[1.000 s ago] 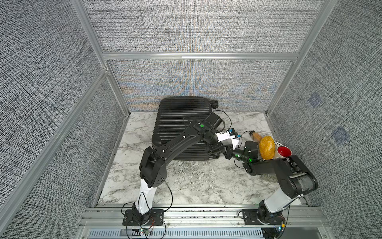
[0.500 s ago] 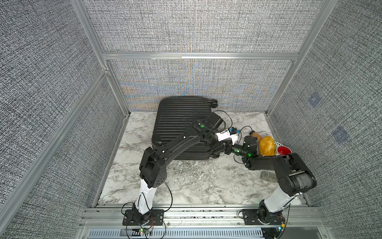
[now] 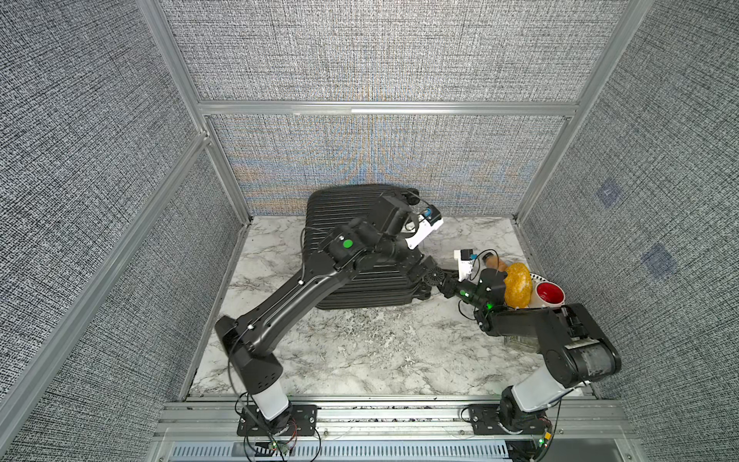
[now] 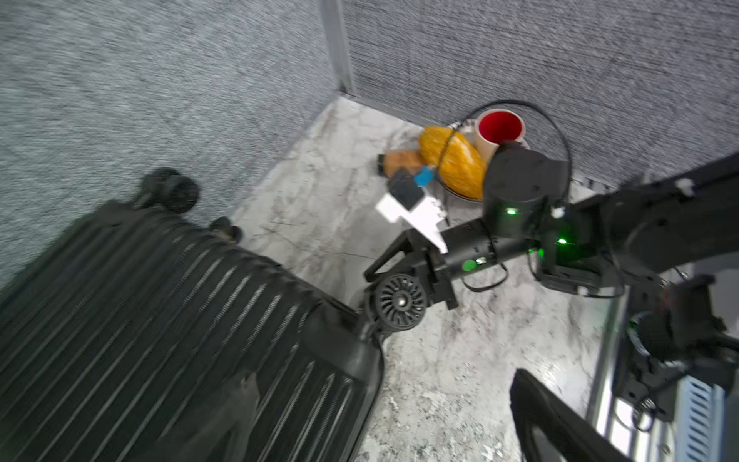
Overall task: Open the suitcase zippers
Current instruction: Unzip the zipper on the suitcase, then adjust the suitcase at the center of the board.
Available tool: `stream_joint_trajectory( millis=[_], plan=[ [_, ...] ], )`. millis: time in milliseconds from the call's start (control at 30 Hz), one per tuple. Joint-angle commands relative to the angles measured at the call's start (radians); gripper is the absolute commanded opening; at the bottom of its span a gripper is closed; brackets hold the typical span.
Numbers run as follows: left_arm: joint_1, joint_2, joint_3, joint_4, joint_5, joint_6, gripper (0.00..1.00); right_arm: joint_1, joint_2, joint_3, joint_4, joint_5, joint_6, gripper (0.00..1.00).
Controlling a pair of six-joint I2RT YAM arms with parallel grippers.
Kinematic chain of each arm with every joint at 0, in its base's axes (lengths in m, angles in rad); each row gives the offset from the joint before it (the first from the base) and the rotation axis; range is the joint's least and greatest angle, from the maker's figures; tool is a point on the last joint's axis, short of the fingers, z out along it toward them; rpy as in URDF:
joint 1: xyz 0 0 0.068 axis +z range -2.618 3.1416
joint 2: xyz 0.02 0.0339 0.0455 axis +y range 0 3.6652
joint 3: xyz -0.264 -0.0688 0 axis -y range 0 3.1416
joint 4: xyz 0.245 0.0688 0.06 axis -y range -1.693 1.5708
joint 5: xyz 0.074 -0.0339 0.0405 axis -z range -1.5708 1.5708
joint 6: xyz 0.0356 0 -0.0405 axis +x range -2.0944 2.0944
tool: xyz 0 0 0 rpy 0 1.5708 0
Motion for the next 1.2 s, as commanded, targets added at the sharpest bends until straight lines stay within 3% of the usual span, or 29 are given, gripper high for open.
stream_joint_trajectory(
  millis=[0,133,267,433,533,667,900,1000,1067,1167],
  plan=[
    [0.080,-0.124,-0.142,0.096,-0.243,-0.128,1.00,-0.001,-0.057,-0.009,-0.098,0.100,-0.003,0.46],
    [0.274,-0.334,-0.400,0.197,-0.275,-0.271,1.00,-0.007,-0.172,-0.061,-0.252,0.249,0.019,0.54],
    [0.462,-0.448,-0.536,0.183,-0.332,-0.368,1.00,-0.010,-0.361,-0.140,-0.378,0.401,0.069,0.56],
    [0.687,-0.461,-0.634,0.165,-0.280,-0.476,1.00,0.030,-0.643,-0.191,-0.570,0.499,0.080,0.58],
    [0.785,-0.398,-0.665,0.189,-0.196,-0.509,0.97,0.065,-0.723,-0.167,-0.654,0.456,0.054,0.57],
    [0.845,-0.271,-0.661,0.202,-0.180,-0.522,0.93,0.122,-0.684,-0.070,-0.808,0.420,-0.007,0.56],
    [0.888,-0.068,-0.574,0.179,-0.144,-0.492,0.91,0.132,-0.658,-0.067,-0.783,0.379,-0.009,0.54],
    [0.887,0.020,-0.484,0.081,-0.039,-0.424,0.91,0.132,-0.646,-0.061,-0.781,0.379,-0.005,0.54],
    [0.878,0.038,-0.499,0.086,0.040,-0.409,0.91,0.131,-0.650,-0.064,-0.773,0.402,0.016,0.54],
    [0.842,0.003,-0.560,0.118,0.059,-0.397,0.91,0.130,-0.657,-0.066,-0.777,0.439,0.036,0.54]
  ],
)
